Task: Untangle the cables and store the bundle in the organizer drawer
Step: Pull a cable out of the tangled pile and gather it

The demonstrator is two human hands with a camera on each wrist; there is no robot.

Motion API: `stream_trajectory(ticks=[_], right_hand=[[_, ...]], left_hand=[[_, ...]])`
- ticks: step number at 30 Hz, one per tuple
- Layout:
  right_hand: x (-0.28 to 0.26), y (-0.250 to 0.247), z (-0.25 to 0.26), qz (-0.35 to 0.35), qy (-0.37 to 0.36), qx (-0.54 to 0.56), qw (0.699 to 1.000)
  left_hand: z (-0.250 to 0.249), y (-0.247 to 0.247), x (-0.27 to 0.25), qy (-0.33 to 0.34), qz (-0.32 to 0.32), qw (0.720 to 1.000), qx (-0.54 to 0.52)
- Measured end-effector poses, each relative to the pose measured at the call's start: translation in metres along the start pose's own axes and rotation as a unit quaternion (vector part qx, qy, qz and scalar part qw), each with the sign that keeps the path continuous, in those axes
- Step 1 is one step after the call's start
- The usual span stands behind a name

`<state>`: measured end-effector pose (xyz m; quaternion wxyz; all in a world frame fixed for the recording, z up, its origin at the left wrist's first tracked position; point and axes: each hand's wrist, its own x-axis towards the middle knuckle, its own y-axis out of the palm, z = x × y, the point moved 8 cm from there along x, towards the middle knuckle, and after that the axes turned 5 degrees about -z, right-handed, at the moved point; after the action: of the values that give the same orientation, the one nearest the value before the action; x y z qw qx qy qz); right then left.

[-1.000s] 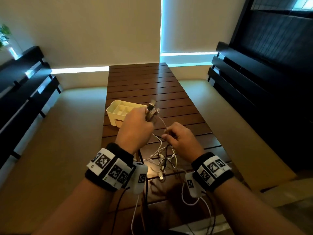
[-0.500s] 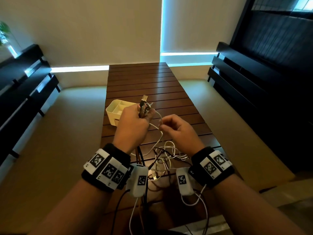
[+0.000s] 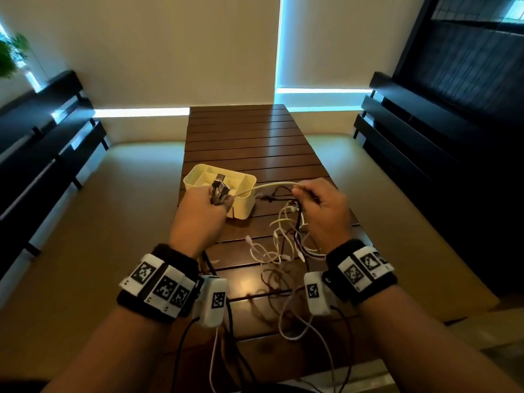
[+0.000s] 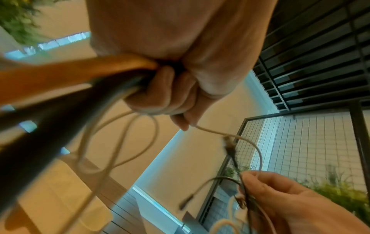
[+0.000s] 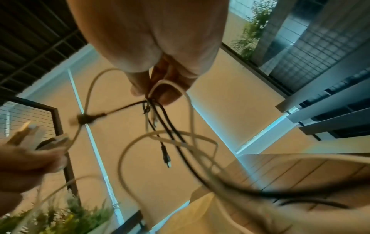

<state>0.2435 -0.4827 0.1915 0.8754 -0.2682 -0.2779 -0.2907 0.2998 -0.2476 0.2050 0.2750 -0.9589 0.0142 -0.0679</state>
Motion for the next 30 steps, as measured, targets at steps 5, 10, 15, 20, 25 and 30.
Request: stream_trajectory(ticks=[5,10,15,20,25,30], right_hand=[[-0.008,0.006,-0.041,0.057,0.042,-0.109,0.992],[-0.008,0.01,-0.026,0.067,0.013,-0.089,0.994],[-0.01,0.008,-0.025,0.081,0.011,-0.091,0.992],[-0.009,0.009,-0.008,0.084,-0.006,-0.035,0.996],[-0.009,0.008,0.015,0.089,-0.06,-0.017,0.994],[-0.032,0.021,-0.012,0.184,0.06,-0.057,0.979]], left_hand=[[0.0,0.002,-0.001,0.003,0.011,1.0,0.026],[-0.013,0.008,-0.002,0.026,0.01,0.999,0.046],[-0.042,0.002,-0.018,0.103,-0.045,0.993,-0.04],[-0.061,0.042,-0.025,0.174,0.058,0.983,0.008],[-0.05,0.07,-0.018,0.159,0.098,0.97,0.153],[-0.048,0.059,-0.019,0.134,0.072,0.987,0.044]])
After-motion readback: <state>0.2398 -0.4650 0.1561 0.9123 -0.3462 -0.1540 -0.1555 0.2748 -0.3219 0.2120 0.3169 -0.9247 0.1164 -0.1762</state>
